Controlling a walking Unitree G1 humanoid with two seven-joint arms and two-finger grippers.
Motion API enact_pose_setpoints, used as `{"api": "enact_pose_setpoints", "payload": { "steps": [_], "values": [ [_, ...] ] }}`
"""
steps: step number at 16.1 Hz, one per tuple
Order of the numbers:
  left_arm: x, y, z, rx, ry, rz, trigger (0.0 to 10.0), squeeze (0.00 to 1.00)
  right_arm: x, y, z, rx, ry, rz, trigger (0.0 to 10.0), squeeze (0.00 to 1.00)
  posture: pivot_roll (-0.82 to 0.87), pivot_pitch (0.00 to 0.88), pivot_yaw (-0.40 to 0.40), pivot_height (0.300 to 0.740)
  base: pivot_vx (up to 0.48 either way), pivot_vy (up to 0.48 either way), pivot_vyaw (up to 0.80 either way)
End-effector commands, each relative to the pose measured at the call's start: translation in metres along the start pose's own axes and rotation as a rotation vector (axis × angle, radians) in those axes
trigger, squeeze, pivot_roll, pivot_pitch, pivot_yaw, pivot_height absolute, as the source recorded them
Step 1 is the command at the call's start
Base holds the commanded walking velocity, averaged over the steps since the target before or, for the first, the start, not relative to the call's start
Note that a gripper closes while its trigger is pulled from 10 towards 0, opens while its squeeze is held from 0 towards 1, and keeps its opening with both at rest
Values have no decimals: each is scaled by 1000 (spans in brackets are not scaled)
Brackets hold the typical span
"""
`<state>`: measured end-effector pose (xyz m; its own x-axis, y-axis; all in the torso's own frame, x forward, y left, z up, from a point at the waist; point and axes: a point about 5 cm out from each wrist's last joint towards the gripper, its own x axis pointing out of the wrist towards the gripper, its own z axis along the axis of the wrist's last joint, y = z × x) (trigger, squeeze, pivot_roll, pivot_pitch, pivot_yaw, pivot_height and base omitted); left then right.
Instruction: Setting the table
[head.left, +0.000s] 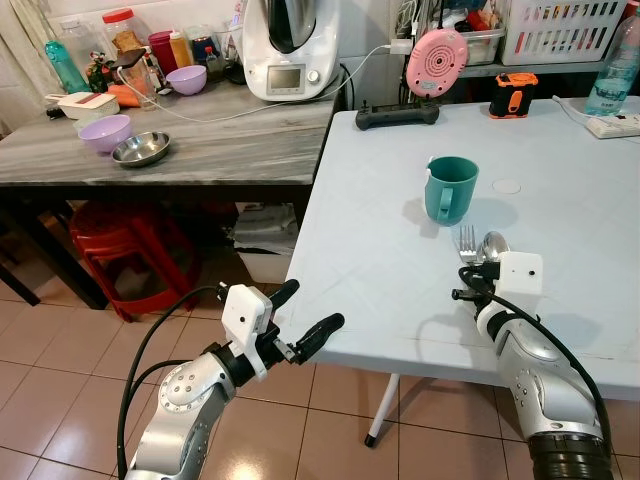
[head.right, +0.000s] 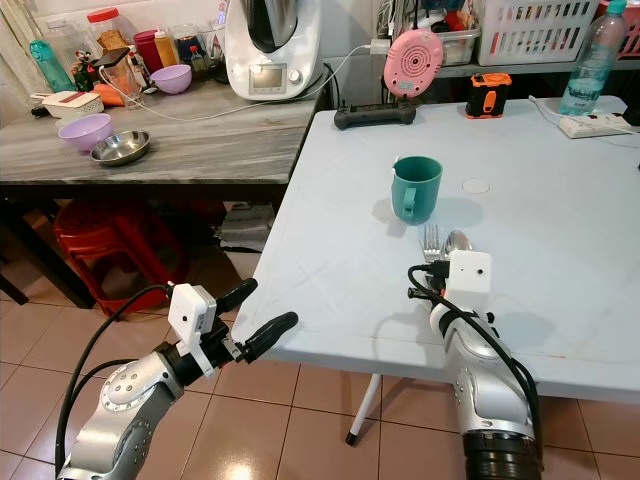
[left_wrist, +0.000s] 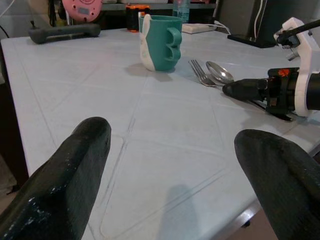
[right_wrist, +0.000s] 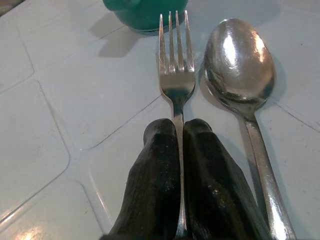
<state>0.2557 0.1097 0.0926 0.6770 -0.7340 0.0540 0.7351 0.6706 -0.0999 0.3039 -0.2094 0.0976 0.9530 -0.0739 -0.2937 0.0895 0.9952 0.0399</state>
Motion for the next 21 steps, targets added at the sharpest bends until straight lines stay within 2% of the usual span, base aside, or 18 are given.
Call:
{"api": "enact_pose_setpoints", "payload": {
  "steps": [1,3,6,8,9,10,11,14,17,21],
  "values": [
    [-2,6,3,27,3,7,10000,0,0,5,-2,47,12,-6,0,0,-125,0,138,740,0,0,0],
    [-1,10,5,11,-17,28,10000,0,-2,7,13,102,-70,-19,0,0,-125,0,138,740,0,0,0],
    [0,12,6,-12,-34,45,10000,0,-7,8,28,134,-161,-45,0,0,-129,0,137,740,0,0,0],
    [0,20,3,-18,-20,125,10000,0,-14,10,35,150,-234,-51,0,0,-132,0,136,740,0,0,0],
    [-1,29,2,8,-14,223,10000,0,-19,13,39,147,-283,-52,9216,0,-137,0,137,740,0,0,0],
    [-1,35,1,24,-6,284,10000,0,-22,14,41,136,-302,-56,9216,0,-138,0,137,740,0,0,0],
    [-2,45,1,16,-6,369,10000,0,-26,16,43,126,-336,-65,10000,0,-140,0,135,740,0,0,0],
    [-4,57,1,-51,-39,482,10000,0,-33,23,38,114,-346,-66,10000,0,-143,0,134,740,0,0,0],
    [0,57,4,-60,-63,495,10000,0,-34,25,34,119,-335,-64,10000,0,-142,0,134,740,0,0,-133],
    [4,55,2,-62,-70,485,10000,0,-34,26,35,116,-346,-65,10000,0,-143,0,136,740,0,133,-547]
  ]
}}
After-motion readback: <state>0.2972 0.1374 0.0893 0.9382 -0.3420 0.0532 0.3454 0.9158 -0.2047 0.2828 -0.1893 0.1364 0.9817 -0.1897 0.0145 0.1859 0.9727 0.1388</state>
